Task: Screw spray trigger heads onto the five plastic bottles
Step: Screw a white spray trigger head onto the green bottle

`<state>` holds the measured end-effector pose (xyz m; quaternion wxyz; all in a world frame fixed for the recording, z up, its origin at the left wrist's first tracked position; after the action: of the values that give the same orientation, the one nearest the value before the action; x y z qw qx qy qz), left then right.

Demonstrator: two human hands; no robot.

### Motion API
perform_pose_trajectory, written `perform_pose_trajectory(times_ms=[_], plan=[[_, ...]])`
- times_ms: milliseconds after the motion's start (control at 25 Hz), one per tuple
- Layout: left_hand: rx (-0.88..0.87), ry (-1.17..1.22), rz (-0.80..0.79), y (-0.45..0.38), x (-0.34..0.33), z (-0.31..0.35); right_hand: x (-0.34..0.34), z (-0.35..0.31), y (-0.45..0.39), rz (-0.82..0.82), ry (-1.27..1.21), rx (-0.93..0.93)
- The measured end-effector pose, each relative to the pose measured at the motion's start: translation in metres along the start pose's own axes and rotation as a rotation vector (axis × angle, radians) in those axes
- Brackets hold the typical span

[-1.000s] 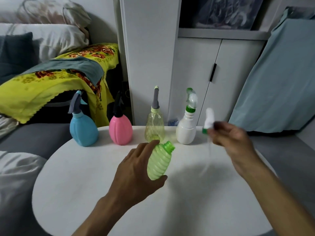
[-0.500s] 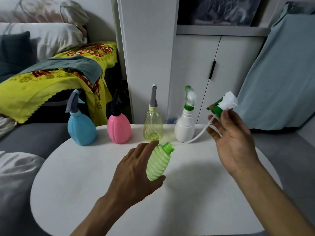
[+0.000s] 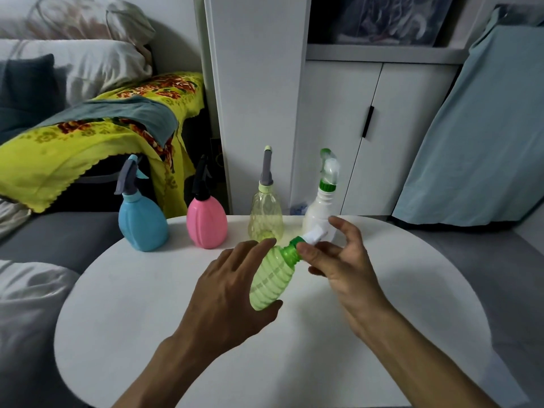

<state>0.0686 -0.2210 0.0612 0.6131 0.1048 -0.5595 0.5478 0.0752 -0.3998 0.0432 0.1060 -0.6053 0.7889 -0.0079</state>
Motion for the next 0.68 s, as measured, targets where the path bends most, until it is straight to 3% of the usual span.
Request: perform_pose_trajectory(times_ms=[120,280,480,600,680], plan=[[-0.038,-0.048,-0.011,0.003,0.002,-0.002,-0.005,-0.007,-0.001,-0.134,0.162,0.029],[-0.055,-0.083,-0.048,0.005,0.006,-0.007,-0.014,-0.022,0.003,-0.383,0.524,0.212],[-0.103,-0.141,-0.110,0.004,0.006,-0.007,-0.021,-0.058,0.013,-0.272,1.211,0.779],[-0.112,-0.107,-0.113,0.004,0.010,-0.007,-0.029,-0.059,0.018,-0.319,1.201,0.884],[-0.104,-0.056,-0.106,0.005,0.013,-0.008,-0.032,-0.049,0.019,-0.425,1.028,0.777]])
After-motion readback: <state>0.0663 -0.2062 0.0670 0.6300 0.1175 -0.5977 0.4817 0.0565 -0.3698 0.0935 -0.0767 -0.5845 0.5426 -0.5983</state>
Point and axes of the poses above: each hand's wrist, its own y-axis away from the middle knuckle, its own x-axis out of the back of the hand, z = x × y, the point moved 9 cm from there along -y, towards the middle knuckle, and after that the axes turned 6 degrees about x, right-handed, at the moved point
